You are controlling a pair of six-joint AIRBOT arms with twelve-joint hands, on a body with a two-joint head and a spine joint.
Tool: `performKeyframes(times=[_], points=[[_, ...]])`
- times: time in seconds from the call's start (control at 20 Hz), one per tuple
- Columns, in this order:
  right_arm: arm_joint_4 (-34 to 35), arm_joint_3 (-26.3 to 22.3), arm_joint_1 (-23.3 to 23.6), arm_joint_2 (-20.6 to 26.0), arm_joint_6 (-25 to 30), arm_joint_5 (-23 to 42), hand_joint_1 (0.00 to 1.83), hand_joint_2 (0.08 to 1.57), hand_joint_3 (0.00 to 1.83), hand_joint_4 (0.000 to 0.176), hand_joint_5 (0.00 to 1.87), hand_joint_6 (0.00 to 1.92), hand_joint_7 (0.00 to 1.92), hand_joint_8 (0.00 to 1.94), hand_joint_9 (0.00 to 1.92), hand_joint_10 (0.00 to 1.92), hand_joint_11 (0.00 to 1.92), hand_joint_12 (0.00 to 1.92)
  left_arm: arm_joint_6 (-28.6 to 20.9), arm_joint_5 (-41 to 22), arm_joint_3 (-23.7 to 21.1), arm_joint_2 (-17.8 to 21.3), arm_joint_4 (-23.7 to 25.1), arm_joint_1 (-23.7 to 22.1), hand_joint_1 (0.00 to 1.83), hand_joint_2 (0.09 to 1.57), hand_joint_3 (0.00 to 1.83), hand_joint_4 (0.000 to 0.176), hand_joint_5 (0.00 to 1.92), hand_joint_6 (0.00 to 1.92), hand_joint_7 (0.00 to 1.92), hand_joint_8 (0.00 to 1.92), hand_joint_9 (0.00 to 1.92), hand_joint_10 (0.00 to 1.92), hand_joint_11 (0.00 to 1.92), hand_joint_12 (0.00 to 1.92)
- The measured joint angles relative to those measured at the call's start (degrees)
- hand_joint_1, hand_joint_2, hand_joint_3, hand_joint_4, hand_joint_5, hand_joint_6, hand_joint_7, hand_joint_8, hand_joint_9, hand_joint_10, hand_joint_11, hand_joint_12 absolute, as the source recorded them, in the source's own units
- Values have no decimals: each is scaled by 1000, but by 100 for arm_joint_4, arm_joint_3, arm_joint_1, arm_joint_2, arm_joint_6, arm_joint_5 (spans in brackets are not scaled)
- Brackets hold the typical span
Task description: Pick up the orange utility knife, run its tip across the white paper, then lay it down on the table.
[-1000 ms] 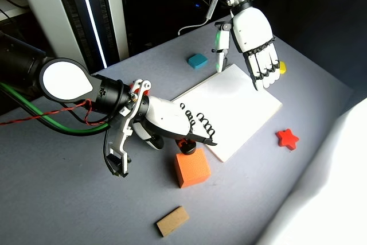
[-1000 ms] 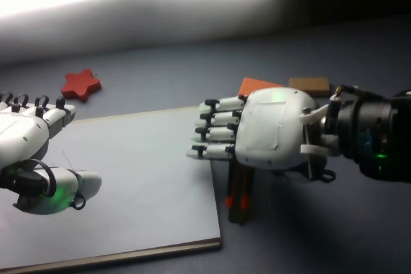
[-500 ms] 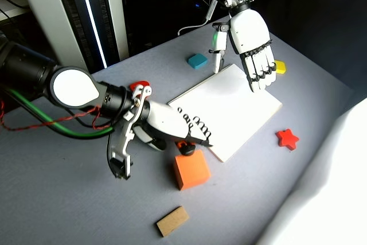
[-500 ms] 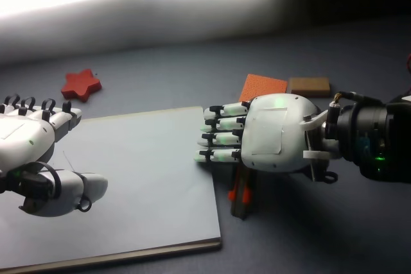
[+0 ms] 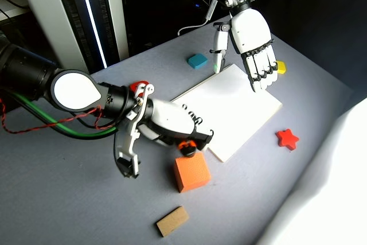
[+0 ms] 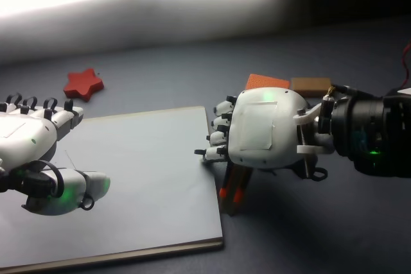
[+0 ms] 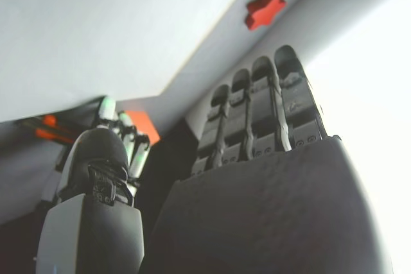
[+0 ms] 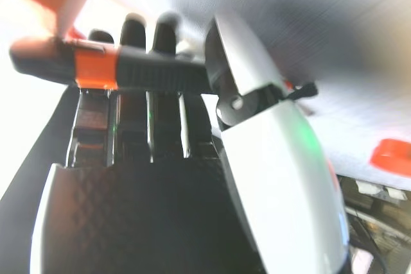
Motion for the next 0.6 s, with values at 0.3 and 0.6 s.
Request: performKeyframes(times=[0.3, 0.6], points=[[-39, -44, 63, 42, -22, 136, 1561, 1320, 0, 169, 1391, 1921, 1624, 1941, 1722, 1921, 1769, 1921, -2, -9, 0, 0, 17, 0, 164, 1251, 0, 0, 0, 0, 57, 0, 77, 0, 0, 231], [-57, -284, 232, 382, 7, -22, 1542, 1318, 0, 176, 1311, 1921, 1590, 1941, 1697, 1921, 1769, 1921, 0, -33, 2, -35, 13, 2, 164, 1246, 0, 0, 0, 0, 82, 4, 106, 7, 0, 307]])
